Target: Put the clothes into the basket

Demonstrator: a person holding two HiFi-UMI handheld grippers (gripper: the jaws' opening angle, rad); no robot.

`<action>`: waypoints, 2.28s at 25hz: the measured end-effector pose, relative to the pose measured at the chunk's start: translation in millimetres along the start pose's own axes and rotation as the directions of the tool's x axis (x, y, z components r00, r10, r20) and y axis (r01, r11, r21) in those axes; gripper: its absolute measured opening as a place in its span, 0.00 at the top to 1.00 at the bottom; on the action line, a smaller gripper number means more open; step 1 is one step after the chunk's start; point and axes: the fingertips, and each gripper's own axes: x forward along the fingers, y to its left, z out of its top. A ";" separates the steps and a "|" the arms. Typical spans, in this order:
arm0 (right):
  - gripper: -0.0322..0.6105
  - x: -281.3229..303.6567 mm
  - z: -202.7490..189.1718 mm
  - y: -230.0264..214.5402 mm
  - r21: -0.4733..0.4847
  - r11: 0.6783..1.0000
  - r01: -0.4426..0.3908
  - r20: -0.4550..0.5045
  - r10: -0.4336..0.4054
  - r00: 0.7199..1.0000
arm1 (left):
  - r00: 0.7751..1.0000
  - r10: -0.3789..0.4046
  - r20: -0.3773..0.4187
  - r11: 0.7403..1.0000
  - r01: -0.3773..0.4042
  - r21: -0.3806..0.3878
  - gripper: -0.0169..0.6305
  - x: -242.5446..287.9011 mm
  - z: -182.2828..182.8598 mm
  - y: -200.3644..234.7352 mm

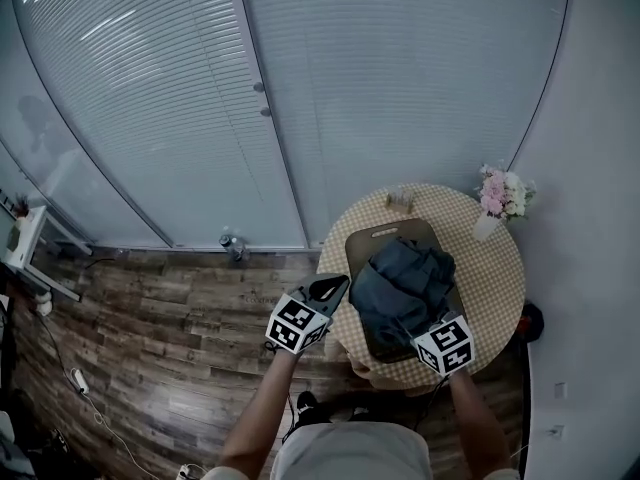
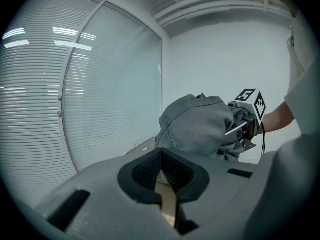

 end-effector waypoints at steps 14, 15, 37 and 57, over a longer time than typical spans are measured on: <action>0.64 27.2 -67.3 -24.8 0.047 0.998 -0.037 -0.249 0.047 0.967 | 0.999 0.030 0.012 0.999 -0.030 -0.023 0.95 -0.3 -4.7 0.7; 0.64 30.5 -70.7 -25.8 0.047 0.998 -0.036 -0.262 0.047 0.964 | 0.999 0.034 0.013 0.999 -0.033 -0.022 0.95 0.3 -5.0 0.3; 0.25 58.4 -77.0 -51.3 -0.012 0.996 -0.088 -0.417 0.075 0.906 | 0.996 0.084 0.007 0.996 -0.083 -0.024 0.95 -26.1 -12.5 13.7; 0.40 13.8 -12.2 -21.9 0.074 0.989 -0.129 -0.158 0.139 0.978 | 1.000 -0.024 0.003 1.000 0.024 0.010 0.95 -1.9 -5.2 -34.4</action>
